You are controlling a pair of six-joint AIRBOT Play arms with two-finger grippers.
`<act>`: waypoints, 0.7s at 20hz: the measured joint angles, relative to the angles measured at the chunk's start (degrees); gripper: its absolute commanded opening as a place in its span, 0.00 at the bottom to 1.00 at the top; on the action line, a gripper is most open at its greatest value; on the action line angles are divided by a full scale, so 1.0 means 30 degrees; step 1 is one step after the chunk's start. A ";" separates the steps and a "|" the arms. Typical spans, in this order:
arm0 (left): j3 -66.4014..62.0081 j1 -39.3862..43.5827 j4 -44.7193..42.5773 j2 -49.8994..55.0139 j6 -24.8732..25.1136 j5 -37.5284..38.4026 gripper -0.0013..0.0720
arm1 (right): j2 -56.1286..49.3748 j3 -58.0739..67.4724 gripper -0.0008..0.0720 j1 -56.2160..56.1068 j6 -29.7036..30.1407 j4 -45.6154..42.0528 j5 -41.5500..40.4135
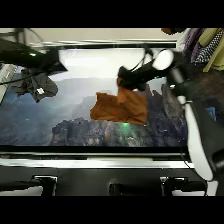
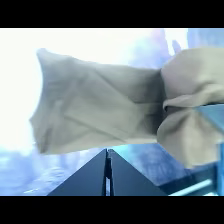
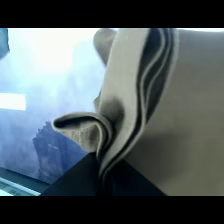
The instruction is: Fold the clothes and pants, and hang the long-sleeved shirts on hangers.
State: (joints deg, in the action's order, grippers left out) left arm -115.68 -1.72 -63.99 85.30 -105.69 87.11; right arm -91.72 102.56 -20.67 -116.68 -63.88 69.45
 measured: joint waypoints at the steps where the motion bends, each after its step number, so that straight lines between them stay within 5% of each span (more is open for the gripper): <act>1: 0.0007 -0.0452 -0.0058 -0.0372 0.0095 0.0350 0.05 | -0.0583 0.0000 0.05 -0.0532 -0.0168 0.0015 -0.0357; 14: 0.0051 -0.1953 -0.0342 -0.1413 0.0772 0.1858 0.05 | -0.4940 0.0000 0.05 -0.2718 -0.0838 0.0204 -0.3869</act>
State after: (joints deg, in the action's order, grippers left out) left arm -115.52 -7.57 -65.01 81.06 -103.37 92.68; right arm -106.54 102.56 -28.82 -119.20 -63.26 57.84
